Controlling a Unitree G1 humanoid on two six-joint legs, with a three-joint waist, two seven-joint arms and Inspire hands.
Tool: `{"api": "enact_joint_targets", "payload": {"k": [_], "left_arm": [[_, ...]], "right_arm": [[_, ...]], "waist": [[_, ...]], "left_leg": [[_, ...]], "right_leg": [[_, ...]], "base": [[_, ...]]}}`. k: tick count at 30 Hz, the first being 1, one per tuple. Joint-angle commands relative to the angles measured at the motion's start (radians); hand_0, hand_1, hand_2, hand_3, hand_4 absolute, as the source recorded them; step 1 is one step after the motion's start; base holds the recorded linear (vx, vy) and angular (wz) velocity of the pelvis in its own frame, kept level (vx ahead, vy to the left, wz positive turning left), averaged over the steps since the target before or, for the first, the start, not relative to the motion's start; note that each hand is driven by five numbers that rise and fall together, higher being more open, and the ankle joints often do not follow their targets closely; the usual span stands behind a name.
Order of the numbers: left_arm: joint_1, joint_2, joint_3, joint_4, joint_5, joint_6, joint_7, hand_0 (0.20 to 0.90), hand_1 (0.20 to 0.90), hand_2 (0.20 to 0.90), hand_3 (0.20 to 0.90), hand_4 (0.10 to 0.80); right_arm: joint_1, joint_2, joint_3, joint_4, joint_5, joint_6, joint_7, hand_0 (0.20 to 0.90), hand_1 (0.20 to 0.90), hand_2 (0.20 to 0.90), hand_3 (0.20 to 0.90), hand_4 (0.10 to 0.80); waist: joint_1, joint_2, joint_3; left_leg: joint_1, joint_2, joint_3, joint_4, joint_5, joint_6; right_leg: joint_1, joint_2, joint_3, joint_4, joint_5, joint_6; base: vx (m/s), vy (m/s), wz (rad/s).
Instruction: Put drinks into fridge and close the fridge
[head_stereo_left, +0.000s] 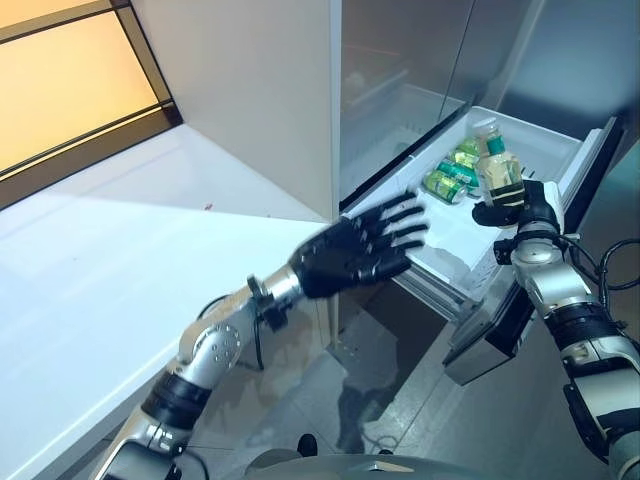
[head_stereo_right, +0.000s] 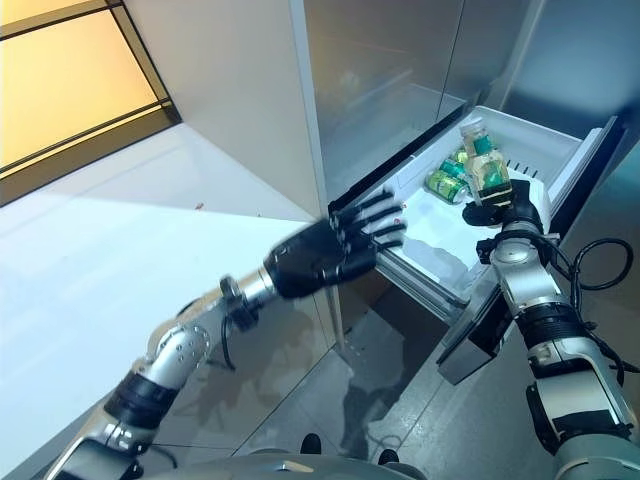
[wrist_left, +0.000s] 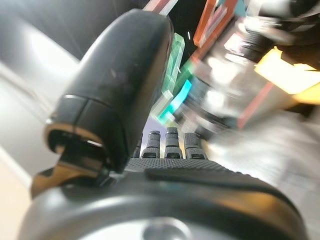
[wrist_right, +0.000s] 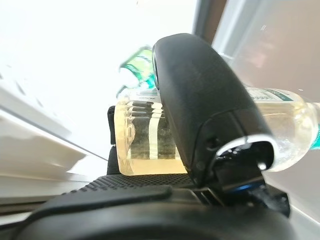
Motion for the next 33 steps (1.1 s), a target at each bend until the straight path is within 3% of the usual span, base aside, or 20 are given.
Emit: {"api": "enact_joint_targets", "payload": {"k": [1,5,6,10,15,19,22,27,33], "left_arm": [[0.068,0.069,-0.047,-0.004,0.089,-0.080,-0.052,0.900,0.900,0.900,0.900,0.800],[0.122,0.116,-0.064,0.082,0.194,-0.139,-0.049,0.900,0.900,0.900,0.900,0.800],[0.139,0.144,-0.082,0.130,0.306,-0.201,-0.051,0.900,0.900,0.900,0.900,0.800],[0.145,0.161,-0.141,0.286,0.457,-0.305,-0.016,0.900,0.900,0.900,0.900,0.800],[0.134,0.099,-0.179,0.518,0.557,-0.401,0.113,0.900,0.900,0.900,0.900,0.800],[0.087,0.040,-0.159,0.717,0.649,-0.487,0.174,0.900,0.900,0.900,0.900,0.800],[0.059,0.013,-0.145,0.822,0.721,-0.539,0.225,0.900,0.900,0.900,0.900,0.800],[0.031,-0.017,-0.100,0.989,0.777,-0.549,0.294,0.900,0.900,0.900,0.900,0.800],[0.004,-0.033,-0.081,1.027,0.733,-0.538,0.323,0.900,0.900,0.900,0.900,0.800]], "right_arm": [[-0.279,-0.188,0.055,0.028,-0.065,-0.170,0.032,0.300,0.300,0.300,0.200,0.100],[-0.271,-0.223,0.074,0.117,-0.054,-0.156,0.082,0.300,0.300,0.300,0.200,0.100],[-0.264,-0.227,0.075,0.156,-0.049,-0.156,0.098,0.300,0.300,0.300,0.200,0.100],[-0.267,-0.214,0.075,0.239,-0.058,-0.152,0.152,0.300,0.300,0.300,0.200,0.100],[-0.271,-0.167,0.089,0.318,-0.101,-0.110,0.224,0.300,0.300,0.300,0.200,0.100],[-0.320,-0.145,0.137,0.397,-0.140,-0.030,0.324,0.300,0.300,0.300,0.200,0.100],[-0.362,-0.142,0.189,0.487,-0.166,-0.039,0.399,0.300,0.300,0.300,0.200,0.100],[-0.398,-0.121,0.234,0.498,-0.179,-0.036,0.437,0.300,0.300,0.300,0.200,0.100],[-0.451,-0.108,0.260,0.491,-0.170,-0.056,0.412,0.300,0.300,0.300,0.200,0.100]], "waist": [[0.055,-0.046,-0.094],[0.072,-0.041,-0.079],[0.081,-0.039,-0.069],[0.091,-0.034,-0.048],[0.100,-0.031,-0.016],[0.103,-0.029,0.049],[0.105,-0.024,0.095],[0.098,-0.016,0.138],[0.087,0.006,0.188]], "left_leg": [[0.022,-0.006,0.057,0.005,-0.077,-0.003],[0.012,-0.007,0.047,0.005,-0.070,-0.003],[0.006,-0.007,0.041,0.005,-0.067,-0.002],[-0.006,-0.005,0.030,0.005,-0.060,-0.003],[-0.029,-0.003,0.020,0.010,-0.052,-0.007],[-0.080,0.001,0.016,0.017,-0.041,-0.009],[-0.109,0.005,0.015,0.017,-0.034,-0.009],[-0.135,0.011,0.016,0.019,-0.026,-0.012],[-0.190,0.012,0.019,0.027,-0.017,-0.016]], "right_leg": [[-0.001,-0.019,-0.014,0.014,0.006,0.025],[-0.006,-0.024,-0.031,0.023,0.000,0.025],[-0.011,-0.026,-0.040,0.028,-0.002,0.025],[-0.021,-0.027,-0.050,0.041,-0.008,0.024],[-0.044,-0.032,-0.059,0.060,-0.014,0.022],[-0.097,-0.035,-0.055,0.077,-0.011,0.020],[-0.126,-0.032,-0.049,0.076,-0.003,0.019],[-0.152,-0.030,-0.035,0.078,0.000,0.016],[-0.213,-0.028,-0.022,0.087,0.002,0.010]], "base": [[0.020,0.005,0.17],[0.006,-0.008,0.25],[-0.005,-0.022,0.27],[0.005,-0.031,0.19],[-0.009,-0.044,0.07],[-0.175,-0.068,0.04],[-0.163,-0.057,0.14],[-0.028,-0.022,0.06],[-0.073,0.009,-0.02]]}}
